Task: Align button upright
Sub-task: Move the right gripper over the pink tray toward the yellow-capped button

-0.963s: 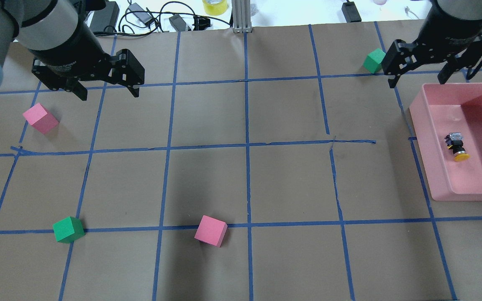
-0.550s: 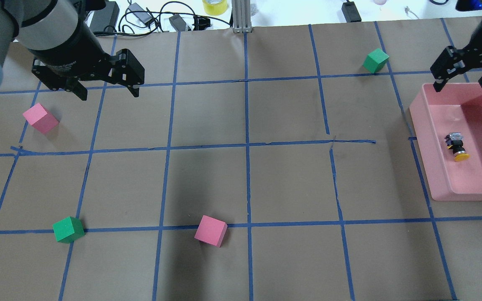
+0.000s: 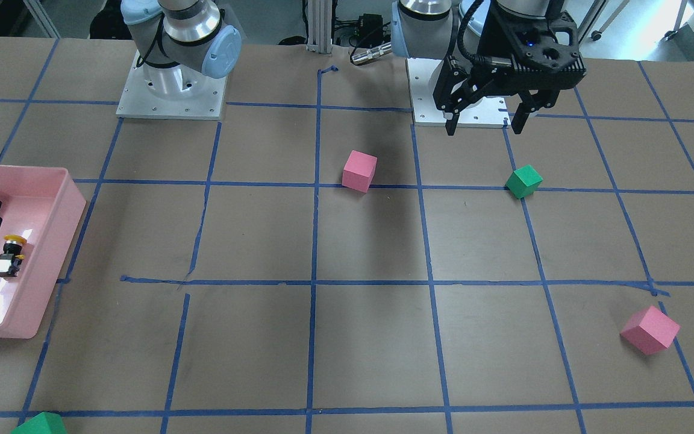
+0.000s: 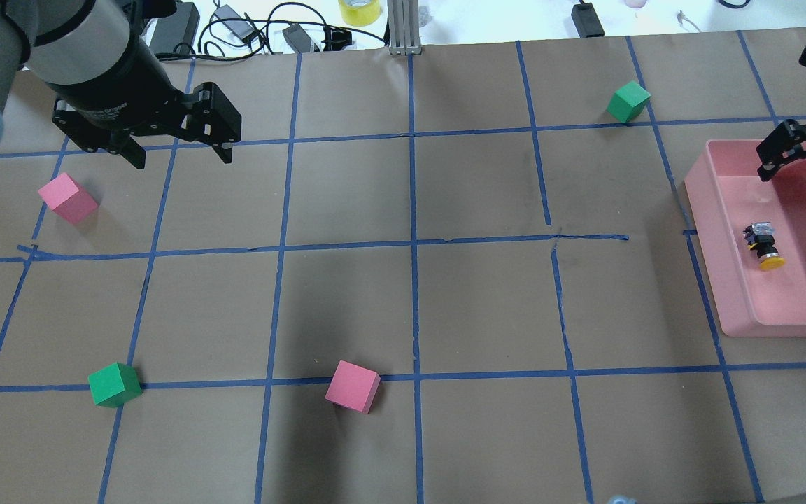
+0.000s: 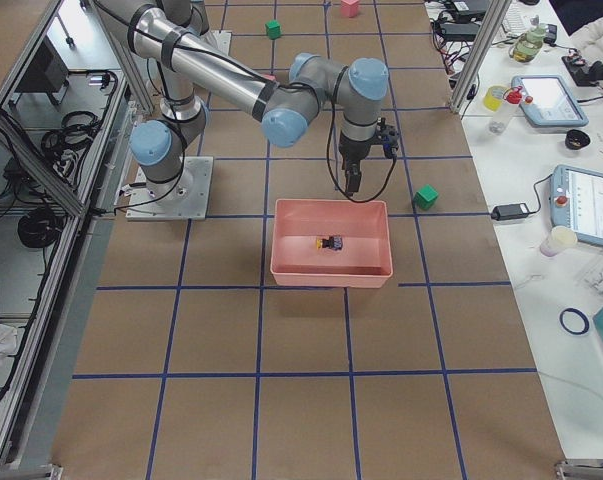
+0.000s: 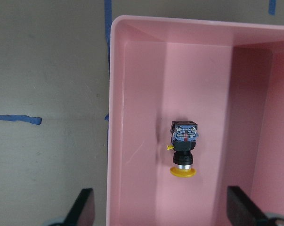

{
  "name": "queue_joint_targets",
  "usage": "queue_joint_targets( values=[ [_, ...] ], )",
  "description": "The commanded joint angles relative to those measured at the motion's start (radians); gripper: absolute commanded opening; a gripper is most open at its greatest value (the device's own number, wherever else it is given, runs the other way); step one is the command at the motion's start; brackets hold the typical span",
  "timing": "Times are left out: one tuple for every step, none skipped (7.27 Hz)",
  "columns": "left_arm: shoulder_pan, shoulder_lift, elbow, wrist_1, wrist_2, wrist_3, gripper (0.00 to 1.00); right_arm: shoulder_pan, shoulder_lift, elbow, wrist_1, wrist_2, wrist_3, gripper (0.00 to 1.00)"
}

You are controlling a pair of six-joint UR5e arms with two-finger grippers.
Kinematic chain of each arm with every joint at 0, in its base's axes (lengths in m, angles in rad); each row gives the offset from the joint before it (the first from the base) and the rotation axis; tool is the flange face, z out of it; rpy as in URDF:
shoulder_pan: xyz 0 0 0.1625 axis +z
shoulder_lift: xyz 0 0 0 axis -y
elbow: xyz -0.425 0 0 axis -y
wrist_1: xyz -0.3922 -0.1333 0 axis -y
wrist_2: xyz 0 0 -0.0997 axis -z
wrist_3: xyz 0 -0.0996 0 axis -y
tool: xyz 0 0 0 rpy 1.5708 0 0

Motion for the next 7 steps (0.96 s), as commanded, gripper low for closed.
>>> queue_joint_targets(
  values=[
    [0.000, 0.000, 0.000, 0.000, 0.000, 0.000, 1.00, -0.055, 0.068, 0.016, -0.065, -0.001, -0.028, 1.00],
    [0.000, 0.000, 0.000, 0.000, 0.000, 0.000, 1.00, -0.086, 0.132, 0.018, -0.143, 0.000, -0.031, 1.00],
    [0.000, 0.000, 0.000, 0.000, 0.000, 0.000, 1.00, -0.094, 0.158, 0.018, -0.154, 0.002, -0.030, 1.00],
    [0.000, 0.000, 0.000, 0.000, 0.000, 0.000, 1.00, -0.096, 0.160, 0.033, -0.156, 0.002, -0.024, 1.00],
    [0.000, 0.000, 0.000, 0.000, 0.000, 0.000, 1.00, -0.096, 0.162, 0.062, -0.164, 0.003, -0.021, 1.00],
    [0.000, 0.000, 0.000, 0.000, 0.000, 0.000, 1.00, -0.096, 0.165, 0.090, -0.192, 0.002, -0.021, 1.00],
    [0.000, 0.000, 0.000, 0.000, 0.000, 0.000, 1.00, -0.096, 0.165, 0.119, -0.219, -0.003, -0.019, 1.00]
  ],
)
